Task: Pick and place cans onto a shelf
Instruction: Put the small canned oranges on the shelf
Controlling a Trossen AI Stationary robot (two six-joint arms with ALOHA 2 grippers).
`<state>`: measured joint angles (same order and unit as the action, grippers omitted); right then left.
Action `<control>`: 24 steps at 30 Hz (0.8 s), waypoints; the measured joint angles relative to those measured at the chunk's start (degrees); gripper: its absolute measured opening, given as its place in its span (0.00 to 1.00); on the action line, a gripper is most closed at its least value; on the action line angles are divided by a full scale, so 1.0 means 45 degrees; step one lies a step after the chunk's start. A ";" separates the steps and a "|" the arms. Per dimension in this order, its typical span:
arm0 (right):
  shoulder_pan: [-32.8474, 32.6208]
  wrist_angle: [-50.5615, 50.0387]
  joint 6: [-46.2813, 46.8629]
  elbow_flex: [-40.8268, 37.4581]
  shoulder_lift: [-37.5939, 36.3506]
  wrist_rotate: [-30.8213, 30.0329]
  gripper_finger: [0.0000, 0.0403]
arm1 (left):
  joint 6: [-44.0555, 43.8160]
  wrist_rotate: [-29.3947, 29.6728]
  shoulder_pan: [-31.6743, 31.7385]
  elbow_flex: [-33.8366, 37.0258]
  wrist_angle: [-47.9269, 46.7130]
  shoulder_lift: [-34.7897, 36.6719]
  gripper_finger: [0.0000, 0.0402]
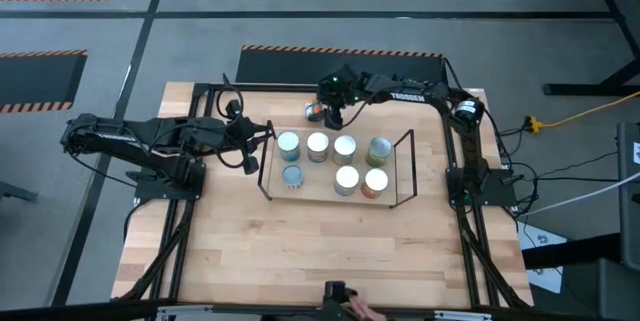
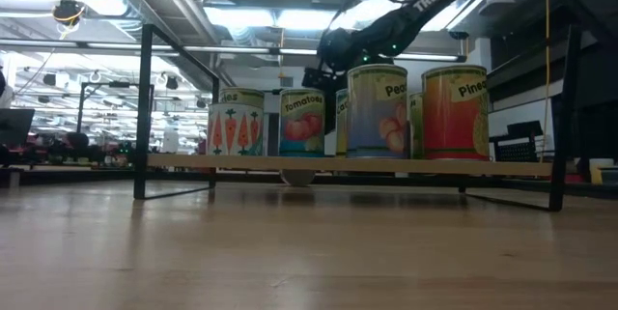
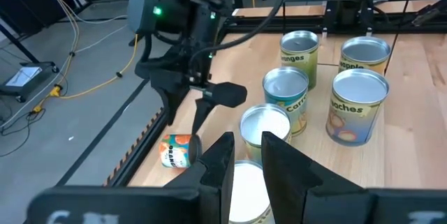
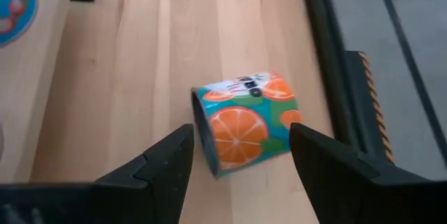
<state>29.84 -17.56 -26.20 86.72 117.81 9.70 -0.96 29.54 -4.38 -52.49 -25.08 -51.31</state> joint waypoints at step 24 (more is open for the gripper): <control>-0.0611 0.1177 -0.1416 0.0000 0.1221 -0.1701 0.58 | -0.0085 0.0000 0.0000 0.0000 -0.0047 0.0000 0.17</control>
<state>27.09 -12.26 -32.58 86.72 123.31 2.04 -1.34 29.54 -4.38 -52.49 -25.29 -51.31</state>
